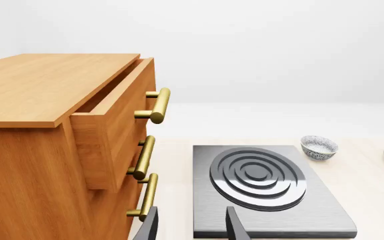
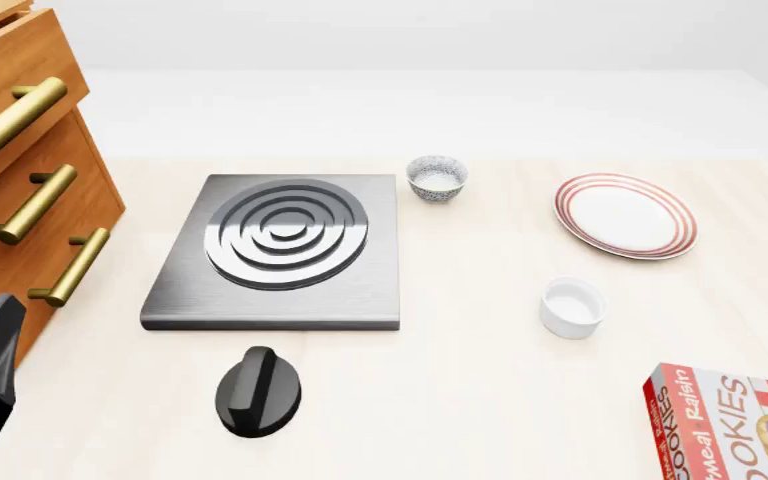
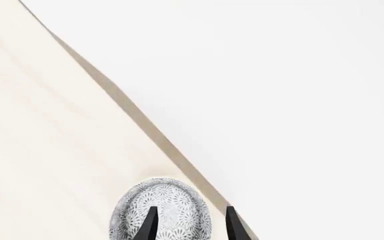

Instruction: Pick the akita bowl next to the cookies box and place it on the plate.

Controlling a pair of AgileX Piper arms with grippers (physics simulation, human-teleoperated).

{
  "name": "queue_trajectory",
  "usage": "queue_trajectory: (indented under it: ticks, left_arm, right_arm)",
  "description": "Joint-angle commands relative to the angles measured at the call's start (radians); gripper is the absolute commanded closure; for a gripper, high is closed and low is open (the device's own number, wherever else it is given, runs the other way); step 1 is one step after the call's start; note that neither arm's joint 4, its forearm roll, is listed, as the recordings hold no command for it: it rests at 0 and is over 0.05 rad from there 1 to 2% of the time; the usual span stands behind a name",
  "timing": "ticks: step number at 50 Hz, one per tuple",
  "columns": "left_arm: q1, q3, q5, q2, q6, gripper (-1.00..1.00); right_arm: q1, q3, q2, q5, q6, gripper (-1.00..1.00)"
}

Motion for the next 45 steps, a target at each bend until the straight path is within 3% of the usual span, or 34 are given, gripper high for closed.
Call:
queue_trajectory:
  ticks: [1,45]
  left_arm:
    - [0.0,0.0,0.0,0.0,0.0,-1.0]
    - [0.0,0.0,0.0,0.0,0.0,-1.0]
  right_arm:
    - [-0.003,0.005,0.017,-0.003,-0.007,-1.0]
    - [-0.007,-0.004,0.065,0.013,-0.01,-1.0]
